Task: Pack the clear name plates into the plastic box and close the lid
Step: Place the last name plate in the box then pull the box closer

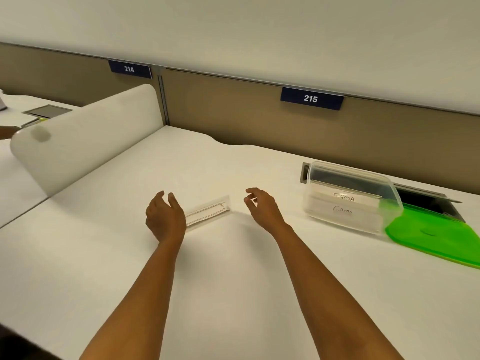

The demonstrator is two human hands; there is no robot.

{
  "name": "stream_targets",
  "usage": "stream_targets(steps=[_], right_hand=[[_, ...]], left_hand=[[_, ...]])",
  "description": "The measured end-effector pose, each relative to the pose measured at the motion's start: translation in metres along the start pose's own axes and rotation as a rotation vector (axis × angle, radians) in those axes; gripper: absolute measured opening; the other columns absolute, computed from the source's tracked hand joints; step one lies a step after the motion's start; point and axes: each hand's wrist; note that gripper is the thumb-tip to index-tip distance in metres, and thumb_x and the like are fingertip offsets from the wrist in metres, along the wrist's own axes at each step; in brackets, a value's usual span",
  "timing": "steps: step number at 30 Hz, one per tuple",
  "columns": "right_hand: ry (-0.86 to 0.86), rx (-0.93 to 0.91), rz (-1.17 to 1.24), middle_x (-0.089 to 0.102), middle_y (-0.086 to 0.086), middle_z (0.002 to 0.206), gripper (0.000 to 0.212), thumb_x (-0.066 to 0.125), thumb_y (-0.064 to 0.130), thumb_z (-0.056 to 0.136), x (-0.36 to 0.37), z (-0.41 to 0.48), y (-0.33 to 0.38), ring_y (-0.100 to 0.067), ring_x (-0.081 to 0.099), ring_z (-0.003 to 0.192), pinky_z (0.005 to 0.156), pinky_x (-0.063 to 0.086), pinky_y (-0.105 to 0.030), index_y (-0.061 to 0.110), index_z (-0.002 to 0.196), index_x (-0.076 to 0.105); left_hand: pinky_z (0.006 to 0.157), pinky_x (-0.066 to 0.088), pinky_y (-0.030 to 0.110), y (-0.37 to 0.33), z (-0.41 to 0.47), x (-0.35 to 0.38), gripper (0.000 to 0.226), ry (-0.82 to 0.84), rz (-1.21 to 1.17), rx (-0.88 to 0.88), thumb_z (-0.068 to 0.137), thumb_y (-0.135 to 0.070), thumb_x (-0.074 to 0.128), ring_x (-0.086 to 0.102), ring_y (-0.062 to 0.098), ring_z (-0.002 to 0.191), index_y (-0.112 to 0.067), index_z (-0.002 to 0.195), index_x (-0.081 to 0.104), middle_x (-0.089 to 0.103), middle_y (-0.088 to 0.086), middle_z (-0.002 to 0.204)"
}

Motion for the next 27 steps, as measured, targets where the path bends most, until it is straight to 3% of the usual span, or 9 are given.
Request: stream_targets(steps=[4,7,9,12,16,21,24,27], right_hand=[[0.057,0.028,0.046,0.057,-0.007,0.127,0.039,0.05,0.024,0.096,0.026,0.013,0.005,-0.023,0.052,0.119,0.099,0.04,-0.031,0.013,0.134,0.047],[0.099,0.053,0.082,0.052,-0.009,0.133,0.045,0.052,0.024,0.096,0.042,0.021,0.006,-0.024,0.051,0.12,0.1,0.04,-0.032,0.011,0.138,0.042],[0.115,0.076,0.131,0.05,-0.009,0.135,0.047,0.052,0.024,0.096,0.05,0.024,0.004,-0.025,0.051,0.12,0.099,0.04,-0.031,0.01,0.139,0.041],[0.142,0.083,0.177,0.052,-0.008,0.132,0.046,0.053,0.024,0.096,0.062,0.027,0.0,-0.024,0.053,0.118,0.098,0.041,-0.03,0.01,0.138,0.042],[0.106,0.07,0.244,0.057,-0.003,0.104,0.034,0.052,0.018,0.096,0.074,0.027,-0.003,-0.018,0.055,0.097,0.087,0.042,-0.024,0.009,0.128,0.05],[0.075,0.07,0.327,0.054,0.004,0.087,0.028,0.056,0.014,0.093,0.073,0.028,-0.007,-0.015,0.053,0.086,0.078,0.039,-0.017,0.009,0.121,0.056],[0.057,0.076,0.409,0.053,0.01,0.084,0.031,0.058,0.016,0.092,0.065,0.029,-0.006,-0.015,0.052,0.09,0.081,0.04,-0.018,0.013,0.123,0.056],[0.014,0.078,0.516,0.056,0.009,0.085,0.036,0.061,0.02,0.091,0.049,0.029,-0.001,-0.014,0.053,0.093,0.089,0.041,-0.021,0.02,0.126,0.054]], left_hand=[[0.104,0.041,0.046,0.026,0.014,-0.008,0.045,-0.001,-0.249,-0.323,0.1,-0.035,0.028,0.048,0.036,0.124,-0.008,0.13,0.05,0.055,0.016,0.133],[0.089,0.041,0.033,0.041,0.018,-0.013,0.047,-0.022,-0.449,-0.538,0.099,-0.036,0.027,0.052,0.033,0.119,-0.009,0.127,0.053,0.058,0.014,0.128],[0.087,0.037,0.028,0.049,0.016,-0.013,0.045,-0.056,-0.523,-0.575,0.099,-0.034,0.028,0.054,0.028,0.119,-0.011,0.124,0.058,0.061,0.01,0.127],[0.095,0.04,0.031,0.055,0.007,-0.012,0.045,-0.066,-0.536,-0.505,0.099,-0.036,0.029,0.056,0.025,0.116,-0.014,0.118,0.063,0.064,0.005,0.124],[0.085,0.042,0.028,0.064,-0.008,-0.005,0.038,0.011,-0.453,-0.283,0.098,-0.039,0.04,0.057,0.019,0.102,-0.014,0.111,0.066,0.066,0.005,0.113],[0.091,0.047,0.035,0.07,-0.01,-0.002,0.021,0.033,-0.379,-0.145,0.091,-0.028,0.06,0.059,0.025,0.105,-0.011,0.102,0.068,0.069,0.007,0.106],[0.08,0.042,0.024,0.061,-0.008,-0.006,0.015,0.021,-0.395,-0.087,0.089,-0.031,0.063,0.06,0.014,0.095,-0.017,0.093,0.066,0.069,-0.003,0.091],[0.071,0.04,0.013,0.039,-0.003,-0.014,0.012,0.038,-0.462,-0.045,0.088,-0.033,0.063,0.063,-0.008,0.074,-0.022,0.091,0.065,0.069,-0.009,0.068]])
Point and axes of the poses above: each hand's wrist, its own z-axis towards the middle knuckle, its own x-axis out of the palm, y = z × x
